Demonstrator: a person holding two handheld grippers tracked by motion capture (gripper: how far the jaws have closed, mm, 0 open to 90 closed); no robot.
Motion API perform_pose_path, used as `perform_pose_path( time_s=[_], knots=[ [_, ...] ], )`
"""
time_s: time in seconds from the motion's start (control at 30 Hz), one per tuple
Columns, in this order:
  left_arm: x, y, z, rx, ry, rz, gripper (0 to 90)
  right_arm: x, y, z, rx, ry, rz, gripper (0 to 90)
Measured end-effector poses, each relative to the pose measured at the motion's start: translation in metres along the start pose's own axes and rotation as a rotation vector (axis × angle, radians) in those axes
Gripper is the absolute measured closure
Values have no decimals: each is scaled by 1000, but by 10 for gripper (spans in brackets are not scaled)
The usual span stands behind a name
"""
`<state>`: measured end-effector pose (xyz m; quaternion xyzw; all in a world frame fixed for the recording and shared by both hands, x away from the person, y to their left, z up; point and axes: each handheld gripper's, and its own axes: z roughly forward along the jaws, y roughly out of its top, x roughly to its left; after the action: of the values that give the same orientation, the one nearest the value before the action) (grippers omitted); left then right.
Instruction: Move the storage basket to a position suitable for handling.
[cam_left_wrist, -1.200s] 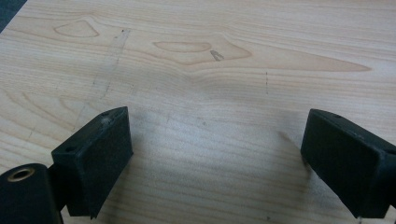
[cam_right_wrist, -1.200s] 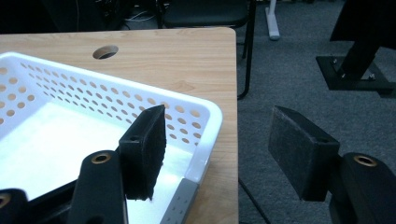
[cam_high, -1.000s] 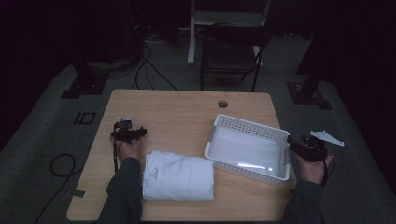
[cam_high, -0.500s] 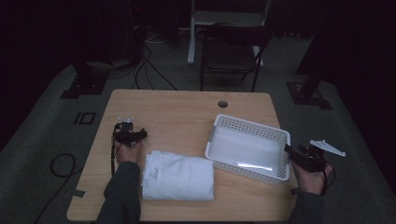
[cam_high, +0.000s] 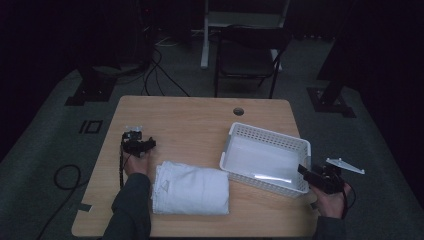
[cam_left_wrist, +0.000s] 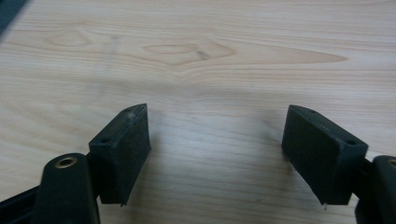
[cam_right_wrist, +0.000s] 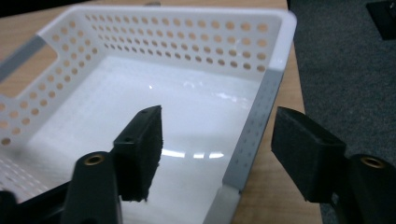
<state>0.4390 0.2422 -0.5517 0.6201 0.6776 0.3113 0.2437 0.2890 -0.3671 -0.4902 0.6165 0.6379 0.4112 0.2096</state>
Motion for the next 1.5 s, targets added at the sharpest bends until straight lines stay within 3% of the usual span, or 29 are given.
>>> perform_pose_path(
  time_s=[0.03,0.07,0.17,0.27,0.5,0.73,0.93,0.97,1.33,1.5],
  knots=[
    [-1,0,-1,2,14,11,339,-1,-3,1,10,-4,4,402],
    [-2,1,-2,5,22,18,339,-1,-3,1,10,-4,4,402],
    [-7,1,-7,22,23,57,389,-1,-7,2,17,-28,-4,524],
    [-11,2,-16,-6,-46,73,419,-7,-9,2,22,-25,12,599],
    [-30,13,-51,-119,-189,122,395,-6,-10,9,35,-56,30,649],
    [-48,17,-75,-170,-231,203,391,1,-3,16,8,-150,71,730],
    [-53,19,-80,-165,-266,207,396,4,1,21,2,-178,83,753],
    [-54,19,-81,-150,-301,197,396,5,3,25,-4,-197,93,768],
    [-74,22,-96,-169,-359,269,394,10,13,43,-30,-258,114,803],
    [-78,23,-100,-173,-410,252,395,10,19,51,-43,-271,118,804]
  ],
)
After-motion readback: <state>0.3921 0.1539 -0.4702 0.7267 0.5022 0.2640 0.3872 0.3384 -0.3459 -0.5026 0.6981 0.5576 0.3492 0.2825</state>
